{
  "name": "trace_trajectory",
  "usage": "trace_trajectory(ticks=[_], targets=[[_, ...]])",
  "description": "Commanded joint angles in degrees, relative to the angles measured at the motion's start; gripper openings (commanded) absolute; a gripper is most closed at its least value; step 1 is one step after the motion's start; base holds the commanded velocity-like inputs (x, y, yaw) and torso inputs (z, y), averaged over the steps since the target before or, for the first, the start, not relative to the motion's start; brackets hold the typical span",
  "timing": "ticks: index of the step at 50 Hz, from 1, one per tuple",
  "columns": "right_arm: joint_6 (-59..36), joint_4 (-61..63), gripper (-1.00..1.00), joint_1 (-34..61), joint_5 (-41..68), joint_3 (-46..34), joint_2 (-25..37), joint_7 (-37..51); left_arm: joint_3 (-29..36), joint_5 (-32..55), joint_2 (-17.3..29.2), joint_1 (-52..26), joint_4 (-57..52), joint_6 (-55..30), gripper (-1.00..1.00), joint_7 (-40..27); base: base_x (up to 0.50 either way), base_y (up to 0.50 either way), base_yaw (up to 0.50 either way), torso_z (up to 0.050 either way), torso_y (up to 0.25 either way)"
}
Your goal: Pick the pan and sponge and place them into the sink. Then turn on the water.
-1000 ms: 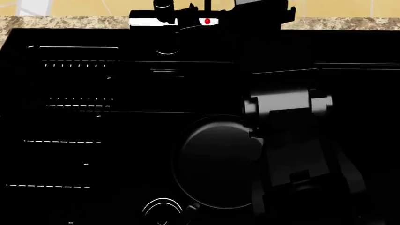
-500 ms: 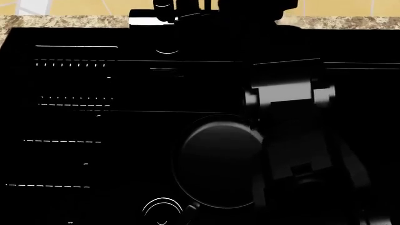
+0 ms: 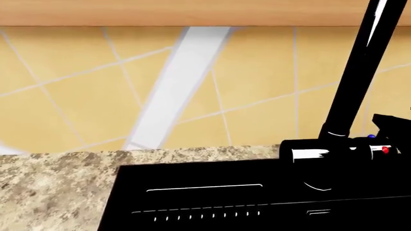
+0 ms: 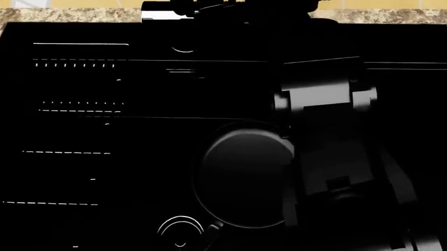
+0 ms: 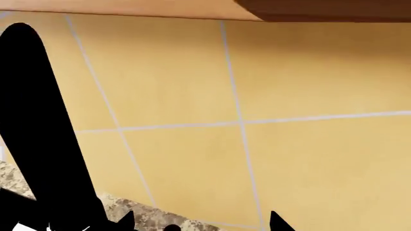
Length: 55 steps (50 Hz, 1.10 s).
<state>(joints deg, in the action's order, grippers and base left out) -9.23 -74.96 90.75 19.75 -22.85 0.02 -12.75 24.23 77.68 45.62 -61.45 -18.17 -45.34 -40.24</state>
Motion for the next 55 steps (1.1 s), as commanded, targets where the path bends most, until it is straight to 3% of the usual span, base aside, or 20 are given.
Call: trace_trajectory(ticks=[1,12,24,42,55], targets=[[-0.08,-0.03,1.00,0.02,-0.40,0.10,0.01,0.06,0.14,0.03,0.42,-2.76,-0.08,-1.27,1.00,0.30,0.00,0.00,0.00,0.004,-0.092],[-0.01,-0.03,1.00,0.19,0.02,-0.52,0.01,0.15,-0.86,2.75,1.69,-8.31,-1.45,-4.32,1.00,-2.25,0.00,0.00,0.00,0.002,-0.061],[0.03,-0.03,1.00,-0.12,-0.58,0.19,0.01,0.59,-1.20,3.59,2.06,-7.78,-1.10,-4.25,1.00,-2.68,0.00,0.00,0.00,0.000,0.000],[-1.26,-0.03,1.00,-0.94,-15.82,14.76,0.33,3.67,-1.06,3.65,2.60,-7.52,-1.51,-4.49,1.00,-3.26,0.00,0.00,0.00,0.000,0.000],[-1.63,-0.03,1.00,-1.21,-17.69,17.11,0.32,3.46,-1.43,3.64,3.51,-6.99,-1.63,-4.15,1.00,-2.70,0.00,0.00,0.00,0.000,0.000]])
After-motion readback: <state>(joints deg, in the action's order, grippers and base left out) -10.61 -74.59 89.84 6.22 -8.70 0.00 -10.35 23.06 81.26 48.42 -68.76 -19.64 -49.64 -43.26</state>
